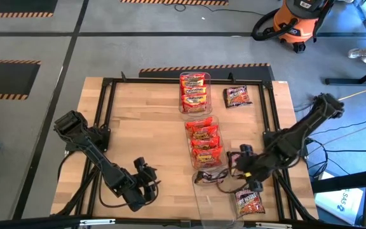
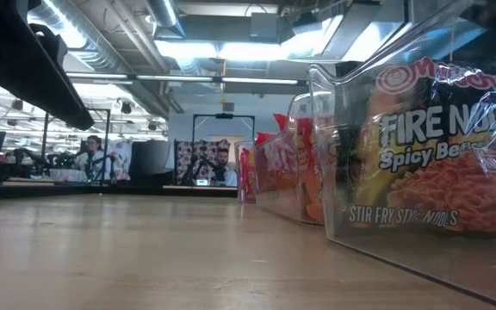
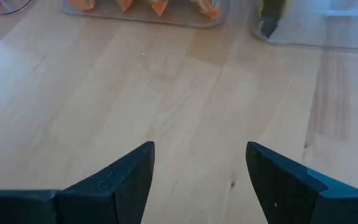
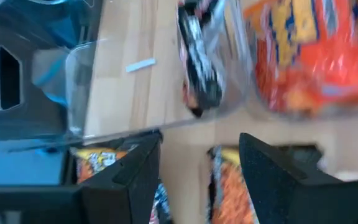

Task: Sort Maruchan noodles
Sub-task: Put the orange noodle pack into the middle transparent bin

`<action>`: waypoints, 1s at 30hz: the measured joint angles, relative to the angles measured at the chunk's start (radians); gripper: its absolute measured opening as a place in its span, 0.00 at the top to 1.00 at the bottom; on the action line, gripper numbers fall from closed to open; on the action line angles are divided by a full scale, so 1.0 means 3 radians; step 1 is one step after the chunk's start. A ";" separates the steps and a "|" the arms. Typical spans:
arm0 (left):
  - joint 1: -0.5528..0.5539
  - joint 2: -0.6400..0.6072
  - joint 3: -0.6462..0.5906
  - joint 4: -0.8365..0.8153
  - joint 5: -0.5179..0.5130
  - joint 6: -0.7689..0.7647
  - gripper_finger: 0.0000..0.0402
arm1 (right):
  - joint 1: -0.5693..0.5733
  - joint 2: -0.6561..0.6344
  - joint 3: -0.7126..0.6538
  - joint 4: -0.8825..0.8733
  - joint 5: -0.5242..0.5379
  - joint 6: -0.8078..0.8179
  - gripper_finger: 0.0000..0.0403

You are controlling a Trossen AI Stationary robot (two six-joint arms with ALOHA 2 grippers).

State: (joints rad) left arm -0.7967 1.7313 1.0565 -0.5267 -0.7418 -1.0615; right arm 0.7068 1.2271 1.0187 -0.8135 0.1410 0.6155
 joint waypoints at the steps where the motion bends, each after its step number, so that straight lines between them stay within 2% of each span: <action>1: 0.0000 0.0000 0.0000 0.0021 0.0000 0.0000 0.38 | 0.0043 -0.0098 -0.0121 0.0059 -0.0002 0.0124 0.51; 6: 0.0000 0.0000 0.0000 0.0098 -0.0001 0.0000 0.38 | 0.0261 -0.0482 -0.0701 0.0322 -0.0029 0.0811 0.51; 11: 0.0039 0.0000 0.0000 0.0261 -0.0014 0.0000 0.38 | 0.0504 -0.0572 -0.1157 0.0743 -0.0108 0.1381 0.51; 16: 0.0091 0.0000 0.0000 0.0504 -0.0014 -0.0008 0.38 | 0.0596 -0.0545 -0.1391 0.1030 -0.0350 0.1469 0.51; 27: 0.0087 0.0000 0.0000 0.1021 0.0015 -0.0033 0.38 | 0.0593 -0.0541 -0.1419 0.1079 -0.0308 0.1387 0.51; 30: 0.0053 0.0000 0.0000 0.1105 0.0020 -0.0037 0.38 | 0.0643 -0.0536 -0.1419 0.1167 -0.0272 0.1416 0.47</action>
State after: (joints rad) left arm -0.7807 1.7313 1.0565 -0.1952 -0.7357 -1.0725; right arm 0.8997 1.0662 0.5930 -0.4633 0.0595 1.0405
